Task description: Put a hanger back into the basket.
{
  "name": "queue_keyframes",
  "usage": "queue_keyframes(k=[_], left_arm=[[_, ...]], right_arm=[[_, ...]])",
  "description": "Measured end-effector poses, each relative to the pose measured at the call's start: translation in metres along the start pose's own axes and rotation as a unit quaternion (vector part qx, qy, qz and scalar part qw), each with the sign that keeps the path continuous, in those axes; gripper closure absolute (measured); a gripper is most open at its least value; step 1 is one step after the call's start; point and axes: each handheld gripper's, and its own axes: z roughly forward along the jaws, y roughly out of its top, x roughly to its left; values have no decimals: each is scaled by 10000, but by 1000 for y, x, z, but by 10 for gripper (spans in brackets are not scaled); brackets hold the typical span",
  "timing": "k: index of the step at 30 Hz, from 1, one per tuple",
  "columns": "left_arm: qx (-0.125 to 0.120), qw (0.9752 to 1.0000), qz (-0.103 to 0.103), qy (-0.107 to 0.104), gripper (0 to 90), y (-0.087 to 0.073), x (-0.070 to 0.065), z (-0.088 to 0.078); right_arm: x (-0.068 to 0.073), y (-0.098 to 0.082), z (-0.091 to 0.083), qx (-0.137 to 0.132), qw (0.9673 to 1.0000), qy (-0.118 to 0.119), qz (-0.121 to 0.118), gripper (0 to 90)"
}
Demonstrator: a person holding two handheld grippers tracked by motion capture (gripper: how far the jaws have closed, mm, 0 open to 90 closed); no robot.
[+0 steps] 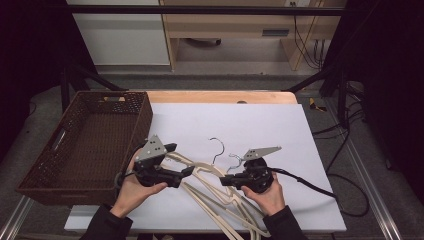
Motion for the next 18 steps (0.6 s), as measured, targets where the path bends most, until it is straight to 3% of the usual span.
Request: queue_keyframes(k=[3, 5, 8, 11, 14, 18], left_arm=[[100, 9999, 100, -74, 95, -8, 1, -4], [124, 9998, 145, -81, 95, -11, 2, -2], [255, 9992, 198, -220, 116, -11, 2, 8], [304, 9988, 237, -312, 127, -10, 0, 16], [471, 9967, 402, -522, 187, -8, -5, 34], [573, 9946, 622, -602, 323, -7, -9, 45]], right_arm=[[-3, 7, -12, -88, 9995, 146, -275, 868], [-4, 8, -14, -95, 9992, 192, -324, 868], [-6, 12, -16, -42, 9974, 364, -623, 868], [-5, 12, -16, 2, 9963, 430, -739, 868], [-4, 11, -14, 72, 9947, 544, -867, 868], [-3, 9, -13, 111, 9933, 610, -973, 868]])
